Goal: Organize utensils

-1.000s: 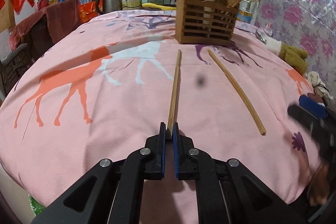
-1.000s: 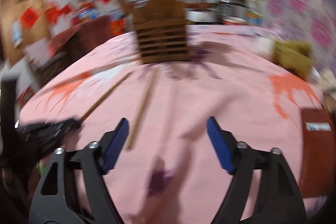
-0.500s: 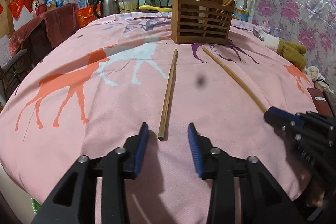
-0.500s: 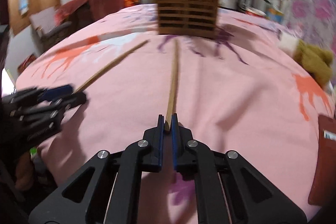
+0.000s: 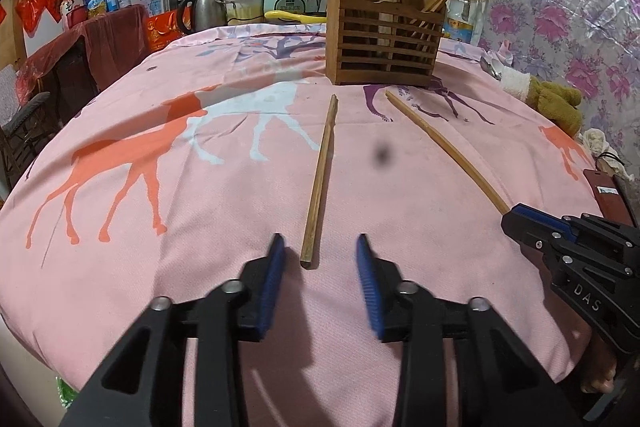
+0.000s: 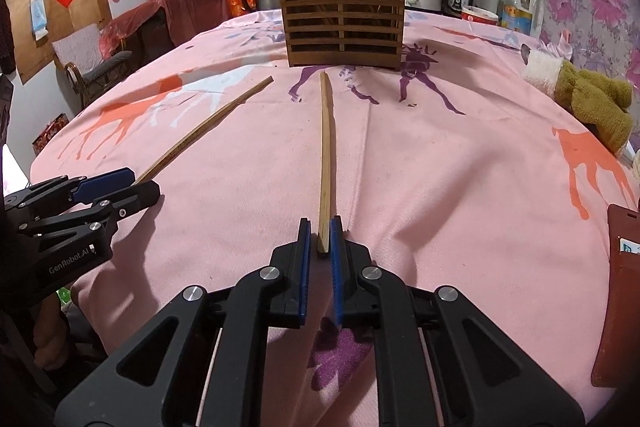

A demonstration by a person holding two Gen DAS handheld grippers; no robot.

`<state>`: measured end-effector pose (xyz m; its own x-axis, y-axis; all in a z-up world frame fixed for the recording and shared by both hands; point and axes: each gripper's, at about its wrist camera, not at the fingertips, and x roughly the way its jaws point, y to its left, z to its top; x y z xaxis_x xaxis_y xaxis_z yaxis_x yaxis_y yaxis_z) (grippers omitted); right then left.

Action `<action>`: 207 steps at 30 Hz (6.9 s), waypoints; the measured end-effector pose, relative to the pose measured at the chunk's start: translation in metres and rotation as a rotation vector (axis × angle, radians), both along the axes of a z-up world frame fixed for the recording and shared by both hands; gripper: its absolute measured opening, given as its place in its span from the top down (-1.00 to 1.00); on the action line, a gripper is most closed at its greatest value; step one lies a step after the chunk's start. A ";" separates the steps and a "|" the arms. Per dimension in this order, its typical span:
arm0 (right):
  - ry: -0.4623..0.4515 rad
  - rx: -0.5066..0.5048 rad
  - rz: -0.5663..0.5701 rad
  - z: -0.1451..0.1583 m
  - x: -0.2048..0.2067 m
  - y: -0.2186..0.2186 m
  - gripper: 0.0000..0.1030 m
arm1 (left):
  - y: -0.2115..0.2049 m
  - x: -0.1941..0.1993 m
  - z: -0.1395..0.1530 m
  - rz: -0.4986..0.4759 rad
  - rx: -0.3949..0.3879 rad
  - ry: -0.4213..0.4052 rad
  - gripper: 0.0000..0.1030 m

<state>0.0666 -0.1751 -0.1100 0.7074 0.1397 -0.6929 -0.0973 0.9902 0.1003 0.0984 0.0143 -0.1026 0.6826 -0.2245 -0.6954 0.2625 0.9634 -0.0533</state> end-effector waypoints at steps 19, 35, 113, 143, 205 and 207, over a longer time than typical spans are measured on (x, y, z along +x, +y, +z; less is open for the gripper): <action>-0.158 0.080 -0.086 0.057 -0.016 -0.031 0.88 | -0.002 -0.014 0.052 -0.021 -0.018 -0.093 0.89; -0.348 0.161 -0.096 0.139 -0.026 -0.049 0.88 | -0.002 -0.018 0.119 -0.074 -0.067 -0.151 0.89; -0.542 0.053 -0.251 0.237 0.147 -0.063 -0.06 | -0.033 0.164 0.248 -0.013 -0.179 -0.337 -0.27; -0.524 0.057 -0.458 0.200 -0.097 -0.040 -0.87 | 0.007 -0.093 0.209 0.183 -0.015 -0.436 -0.89; -0.413 0.008 -0.393 0.171 -0.077 -0.033 -0.87 | -0.009 -0.075 0.176 0.183 0.042 -0.388 -0.89; -0.414 0.007 -0.393 0.171 -0.077 -0.033 -0.87 | -0.009 -0.075 0.175 0.182 0.043 -0.388 -0.89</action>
